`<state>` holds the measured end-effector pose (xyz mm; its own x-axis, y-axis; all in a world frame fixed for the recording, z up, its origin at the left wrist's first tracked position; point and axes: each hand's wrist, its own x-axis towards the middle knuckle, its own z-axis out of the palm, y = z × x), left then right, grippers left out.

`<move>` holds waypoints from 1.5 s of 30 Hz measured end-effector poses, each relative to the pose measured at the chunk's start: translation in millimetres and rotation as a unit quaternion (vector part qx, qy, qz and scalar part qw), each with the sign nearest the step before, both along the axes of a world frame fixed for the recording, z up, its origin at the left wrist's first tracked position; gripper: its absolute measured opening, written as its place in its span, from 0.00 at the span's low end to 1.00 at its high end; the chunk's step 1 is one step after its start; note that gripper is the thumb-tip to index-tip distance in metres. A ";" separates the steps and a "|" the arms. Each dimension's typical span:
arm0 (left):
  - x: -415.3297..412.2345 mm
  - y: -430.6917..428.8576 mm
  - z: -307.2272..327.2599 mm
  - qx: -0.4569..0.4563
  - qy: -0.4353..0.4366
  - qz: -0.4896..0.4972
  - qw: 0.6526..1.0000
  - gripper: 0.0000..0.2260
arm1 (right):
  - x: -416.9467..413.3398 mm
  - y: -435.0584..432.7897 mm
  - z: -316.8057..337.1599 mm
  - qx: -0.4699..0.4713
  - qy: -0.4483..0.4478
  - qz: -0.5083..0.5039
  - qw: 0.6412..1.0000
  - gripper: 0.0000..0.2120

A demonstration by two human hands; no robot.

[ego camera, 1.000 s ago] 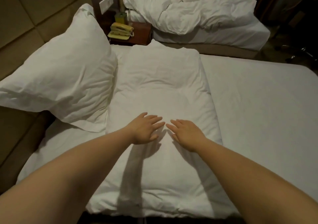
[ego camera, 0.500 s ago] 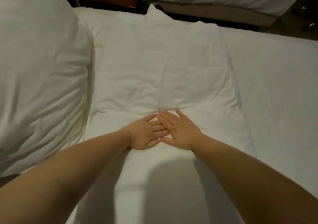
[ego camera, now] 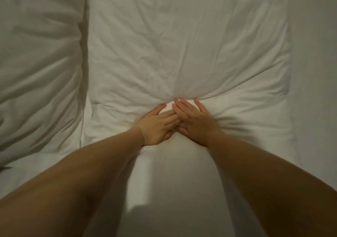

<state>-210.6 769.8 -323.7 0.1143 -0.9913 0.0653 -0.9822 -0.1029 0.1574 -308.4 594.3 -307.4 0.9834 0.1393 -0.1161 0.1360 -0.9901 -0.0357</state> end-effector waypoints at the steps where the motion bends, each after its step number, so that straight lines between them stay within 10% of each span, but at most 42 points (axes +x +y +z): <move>1: -2.4 4.8 9.2 0.022 -0.001 0.041 0.999 0.24 | -3.3 -0.1 9.3 -0.003 0.010 -0.017 1.000 0.33; 8: 10.2 16.8 65.6 0.192 -0.034 0.251 0.948 0.52 | -34.3 -61.6 79.2 -0.094 0.223 -0.114 0.963 0.47; 16: 36.3 -10.6 59.2 0.354 0.125 0.264 0.888 0.51 | -13.5 -62.9 52.7 -0.041 0.266 -0.170 0.948 0.52; 31: 42.1 27.7 94.8 0.424 0.044 0.253 0.869 0.53 | -40.4 -119.2 100.3 -0.060 0.394 -0.180 0.899 0.57; 45: 40.7 45.5 63.1 0.404 0.040 0.255 0.878 0.52 | -60.5 -134.9 65.5 -0.023 0.344 -0.158 0.925 0.55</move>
